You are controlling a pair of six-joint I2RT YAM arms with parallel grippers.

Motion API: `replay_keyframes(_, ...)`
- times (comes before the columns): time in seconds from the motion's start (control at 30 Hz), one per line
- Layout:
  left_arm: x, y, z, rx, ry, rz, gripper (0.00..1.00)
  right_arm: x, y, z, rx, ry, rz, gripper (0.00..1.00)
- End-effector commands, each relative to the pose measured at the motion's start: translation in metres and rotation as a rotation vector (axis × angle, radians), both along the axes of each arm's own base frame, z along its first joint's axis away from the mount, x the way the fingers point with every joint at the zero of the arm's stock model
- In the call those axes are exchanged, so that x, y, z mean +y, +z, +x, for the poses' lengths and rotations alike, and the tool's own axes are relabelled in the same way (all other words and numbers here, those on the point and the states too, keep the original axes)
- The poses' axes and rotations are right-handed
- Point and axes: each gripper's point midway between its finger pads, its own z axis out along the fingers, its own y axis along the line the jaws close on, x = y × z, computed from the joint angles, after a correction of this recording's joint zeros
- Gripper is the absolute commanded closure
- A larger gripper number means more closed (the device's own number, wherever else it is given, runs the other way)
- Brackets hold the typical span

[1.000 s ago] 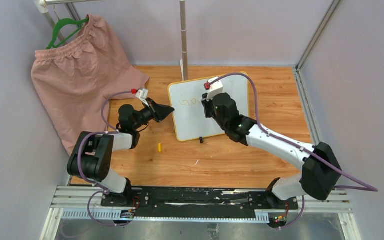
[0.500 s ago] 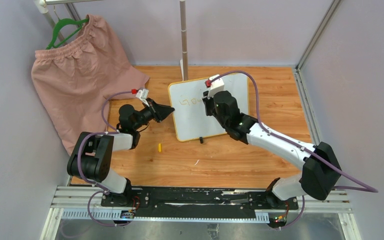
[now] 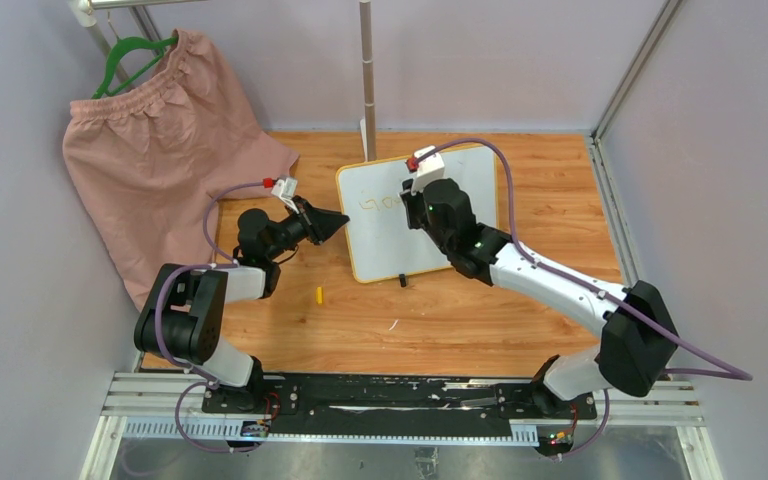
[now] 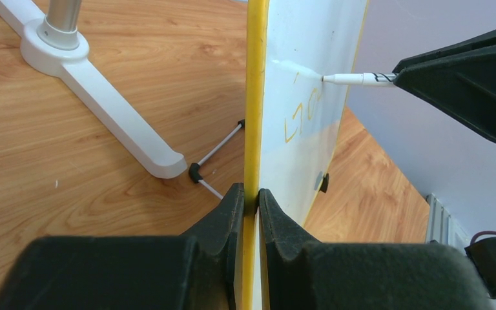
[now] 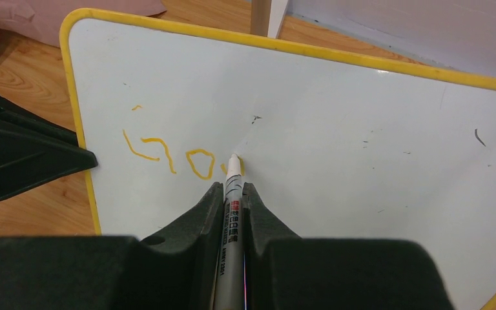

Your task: Write a sentence on the whiteboard

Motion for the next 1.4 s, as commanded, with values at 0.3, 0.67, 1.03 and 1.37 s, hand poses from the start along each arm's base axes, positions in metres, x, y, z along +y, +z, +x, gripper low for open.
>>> replay_keyframes(0.3,-0.007,0.011,-0.006,-0.052,-0.035,0.010,1.00,0.015,-0.004,-0.008,0.011,0.041,0.005,1.00)
replay_keyframes(0.67,-0.007,0.010,-0.006,-0.049,-0.034,0.010,1.00,0.002,0.016,-0.018,-0.015,0.035,0.038,1.00)
replay_keyframes(1.03,-0.008,0.010,-0.007,-0.051,-0.037,0.011,1.00,-0.029,0.061,-0.006,-0.090,-0.032,0.077,1.00)
replay_keyframes(1.37,-0.008,0.009,-0.007,-0.051,-0.037,0.016,1.00,-0.038,0.063,0.018,-0.090,-0.076,0.089,1.00)
